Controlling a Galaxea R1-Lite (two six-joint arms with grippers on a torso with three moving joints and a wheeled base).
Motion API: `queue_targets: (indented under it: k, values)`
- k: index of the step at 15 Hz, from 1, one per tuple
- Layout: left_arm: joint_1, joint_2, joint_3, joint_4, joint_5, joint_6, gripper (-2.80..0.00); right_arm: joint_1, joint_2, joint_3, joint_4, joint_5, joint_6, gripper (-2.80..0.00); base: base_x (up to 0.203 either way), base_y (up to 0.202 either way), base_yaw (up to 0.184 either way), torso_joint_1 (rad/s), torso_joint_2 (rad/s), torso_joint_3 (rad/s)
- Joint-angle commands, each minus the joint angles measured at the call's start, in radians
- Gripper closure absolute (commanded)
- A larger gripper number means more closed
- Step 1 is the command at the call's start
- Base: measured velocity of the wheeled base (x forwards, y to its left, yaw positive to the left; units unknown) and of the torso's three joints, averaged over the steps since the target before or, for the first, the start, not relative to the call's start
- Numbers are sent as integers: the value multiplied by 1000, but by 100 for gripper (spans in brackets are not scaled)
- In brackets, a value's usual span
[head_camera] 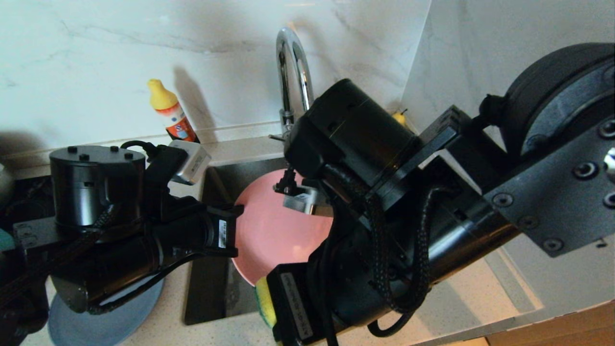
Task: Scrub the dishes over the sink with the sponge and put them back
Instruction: Wipe the plate
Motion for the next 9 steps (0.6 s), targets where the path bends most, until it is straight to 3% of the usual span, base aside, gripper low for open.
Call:
queue_targets:
  k: [1,3,6,9]
  values:
    - [1,10,-1,-3,15,0,0,45,49,-2,4,2,5,0,0,0,0,0,0,0]
    - [0,18,-9,-3,55,1,0,60,95,-1,8,-2,9,0,0,0,0,0,0,0]
    - [0,11,-6,-3,55,-2,0,61,138,-2,-11,-124,12,0,0,0,0,0,0,0]
    - [0,11,-1,-3,54,-13,0,57,134,-5,-26,-140,22,0,0,0,0,0,0,0]
